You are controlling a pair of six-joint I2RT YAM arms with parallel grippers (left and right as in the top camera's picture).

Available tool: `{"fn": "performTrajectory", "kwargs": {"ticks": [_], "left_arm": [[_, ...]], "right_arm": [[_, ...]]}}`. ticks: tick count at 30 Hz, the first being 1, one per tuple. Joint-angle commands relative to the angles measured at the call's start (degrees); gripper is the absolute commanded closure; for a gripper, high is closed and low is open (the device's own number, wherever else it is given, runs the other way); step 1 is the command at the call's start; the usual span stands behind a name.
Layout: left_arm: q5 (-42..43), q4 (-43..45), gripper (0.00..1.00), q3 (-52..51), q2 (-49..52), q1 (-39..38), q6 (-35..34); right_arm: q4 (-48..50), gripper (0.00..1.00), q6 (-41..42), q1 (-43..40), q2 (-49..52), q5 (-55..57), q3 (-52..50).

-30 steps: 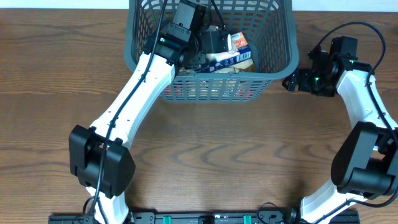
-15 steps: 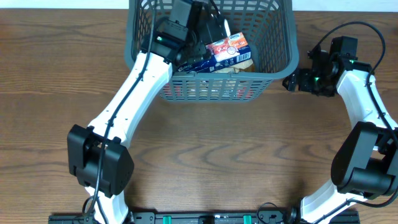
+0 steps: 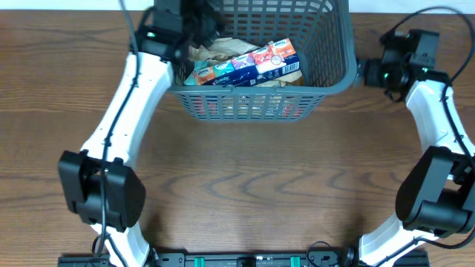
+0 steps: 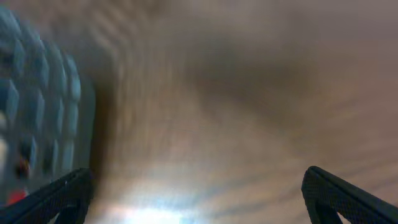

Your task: Pack container

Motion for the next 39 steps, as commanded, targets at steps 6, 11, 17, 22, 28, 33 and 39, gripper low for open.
{"fn": "performTrajectory", "kwargs": {"ticks": [6, 11, 17, 22, 28, 33, 39], "left_arm": [[-0.68, 3.67, 0.01, 1.27, -6.43, 4.90, -4.39], [-1.77, 6.10, 0.01, 1.27, -8.46, 7.56, -5.16], [-14.34, 5.99, 0.01, 1.27, -10.75, 11.26, -11.91], [-15.65, 1.60, 0.01, 1.25, -14.69, 13.62, -15.78], [-15.63, -2.34, 0.01, -3.28, -21.16, 15.21, -17.22], [-15.61, 3.93, 0.01, -17.84, -30.23, 15.26, -19.74], [-15.23, 8.90, 0.01, -35.95, -42.49, 15.26, -23.10]], "right_arm": [[5.29, 0.01, -0.94, -0.22, -4.70, 1.75, 11.34], [5.22, 0.01, -0.92, -0.22, -5.35, 1.79, 16.68], [5.31, 0.01, -0.98, -0.13, -5.77, 5.49, 20.52], [4.63, 0.01, -0.94, -0.11, -8.79, 9.57, 20.65], [0.00, 0.01, -0.52, 0.66, -15.02, 14.14, 19.67], [-6.91, 0.01, 2.95, 1.09, -19.89, 15.78, 15.76], [-5.38, 0.01, 5.99, 2.80, -30.38, 17.73, 1.57]]}}
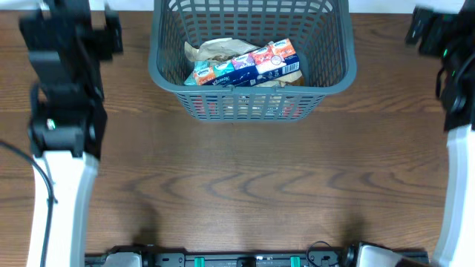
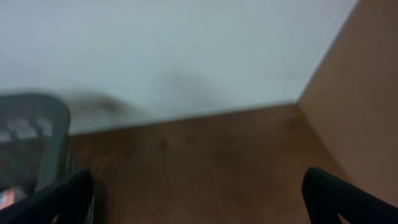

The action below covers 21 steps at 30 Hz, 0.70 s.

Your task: Pack container

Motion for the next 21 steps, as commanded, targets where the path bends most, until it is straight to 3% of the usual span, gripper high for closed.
{"fn": "performTrajectory", "kwargs": {"ticks": [1, 12, 21], "left_arm": [[0.44, 1.11, 0.01, -8.33, -6.80, 0.20, -3.28], [6.01, -1.57, 0.02, -27.10, -32.44, 0.13, -10.64], [12.07, -13.07, 0.01, -29.35, -43.15, 0.13, -10.86]], "right_arm": [[1.14, 0.01, 2.89, 2.71, -6.16, 3.04, -8.63], [3.93, 0.01, 4.15, 16.22, -31.01, 11.37, -38.01], [0.37, 0.01, 9.14, 26.23, -46.25, 12.02, -50.69]]}}
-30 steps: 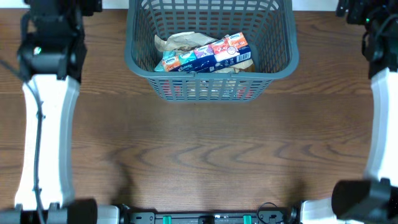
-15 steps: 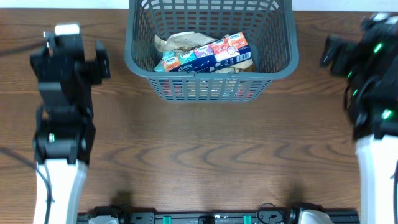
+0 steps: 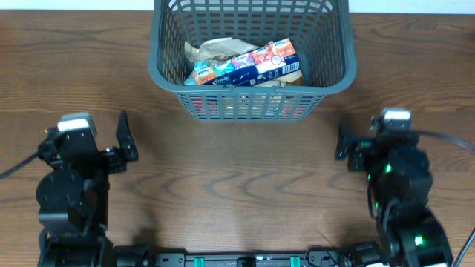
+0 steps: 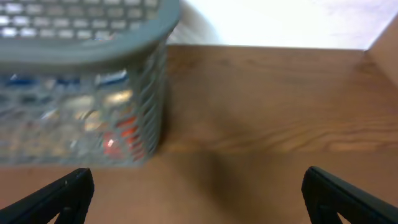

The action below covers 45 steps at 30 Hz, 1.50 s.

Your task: Pack container

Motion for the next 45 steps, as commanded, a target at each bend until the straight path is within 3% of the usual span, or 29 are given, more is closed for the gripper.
{"fn": "performTrajectory", "kwargs": {"ticks": [1, 7, 16, 45], "left_arm": [[3.19, -2.27, 0.01, -0.09, -2.34, 0.13, -1.11], [12.11, -4.24, 0.01, -0.15, -4.20, 0.13, 0.72], [18.29, -8.15, 0.01, -4.81, -4.46, 0.13, 0.83], [17.88, -6.64, 0.01, -7.52, -4.46, 0.13, 0.81]], "right_arm": [[-2.08, 0.01, 3.93, 2.89, -3.19, 1.44, -2.80], [-4.74, 0.01, 4.33, 4.96, -4.55, 1.42, -3.76], [-9.66, 0.01, 5.64, 5.79, -4.55, 1.36, -3.76], [-11.41, 0.01, 7.74, 5.79, -4.48, 1.38, -3.76]]}}
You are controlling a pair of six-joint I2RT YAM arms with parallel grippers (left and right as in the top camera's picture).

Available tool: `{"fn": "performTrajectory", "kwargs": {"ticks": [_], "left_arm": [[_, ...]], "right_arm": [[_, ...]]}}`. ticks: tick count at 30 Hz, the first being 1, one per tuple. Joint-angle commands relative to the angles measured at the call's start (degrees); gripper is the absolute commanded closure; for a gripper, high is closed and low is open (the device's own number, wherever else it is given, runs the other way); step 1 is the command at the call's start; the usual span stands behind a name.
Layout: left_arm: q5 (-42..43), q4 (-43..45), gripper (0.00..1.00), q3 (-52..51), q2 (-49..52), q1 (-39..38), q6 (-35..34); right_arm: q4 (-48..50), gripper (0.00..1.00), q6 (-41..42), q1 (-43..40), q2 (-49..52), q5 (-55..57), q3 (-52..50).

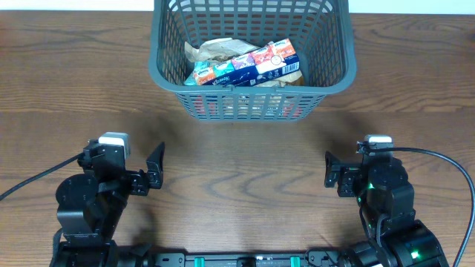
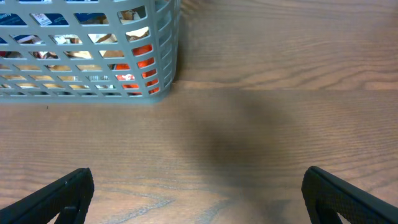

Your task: Pack container

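The grey mesh basket (image 1: 326,70) stands at the back centre of the wooden table. In it lie a row of coloured tissue packs (image 1: 245,63), brown crumpled paper (image 1: 211,48) and red-printed packets low behind the front wall (image 2: 134,65). Both arms are folded at the front edge, well short of the basket. My left gripper (image 1: 122,165) shows one finger (image 1: 154,165) standing wide to the side, with nothing in it. My right gripper (image 2: 199,199) is open, its fingertips (image 2: 68,193) at the frame's edges over bare wood.
The table (image 1: 237,185) between the arms and the basket is brown wood. A black cable (image 1: 438,159) loops from the right arm off to the right, and another (image 1: 30,185) trails left from the left arm.
Both arms have drawn further back toward the front edge and a little inward. The right wrist view sits lower and is sharp now, with the basket's corner at upper left. The basket's contents are unchanged.
At first my left gripper was at the basket's back left rim and my right beside its right rim. Then both arms stood out to the sides, clear of the basket. Later they were folded in front of it, and now lie lower still.
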Motion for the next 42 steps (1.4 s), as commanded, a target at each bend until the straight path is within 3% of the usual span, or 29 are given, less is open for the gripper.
{"fn": "performTrajectory", "kwargs": {"ticks": [1, 9, 17, 28, 42], "left_arm": [[0.76, -0.13, 0.01, -0.02, -0.42, 0.13, 0.33], [0.76, -0.13, 0.01, -0.02, -0.42, 0.13, 0.33], [0.76, -0.13, 0.01, -0.02, -0.42, 0.13, 0.33], [0.76, -0.13, 0.01, -0.02, -0.42, 0.13, 0.33], [0.76, -0.13, 0.01, -0.02, -0.42, 0.13, 0.33]], "right_arm": [[-0.13, 0.01, 1.03, 0.59, -0.33, 0.79, -0.31], [-0.96, 0.01, -1.84, -2.45, -3.08, 2.32, -0.46], [9.25, 0.01, -5.27, -7.28, -13.99, 1.40, -6.56], [28.02, 0.01, -7.78, -14.21, -23.58, -9.97, -22.69], [32.83, 0.01, -7.80, -17.64, -31.08, -11.54, -30.82]]}}
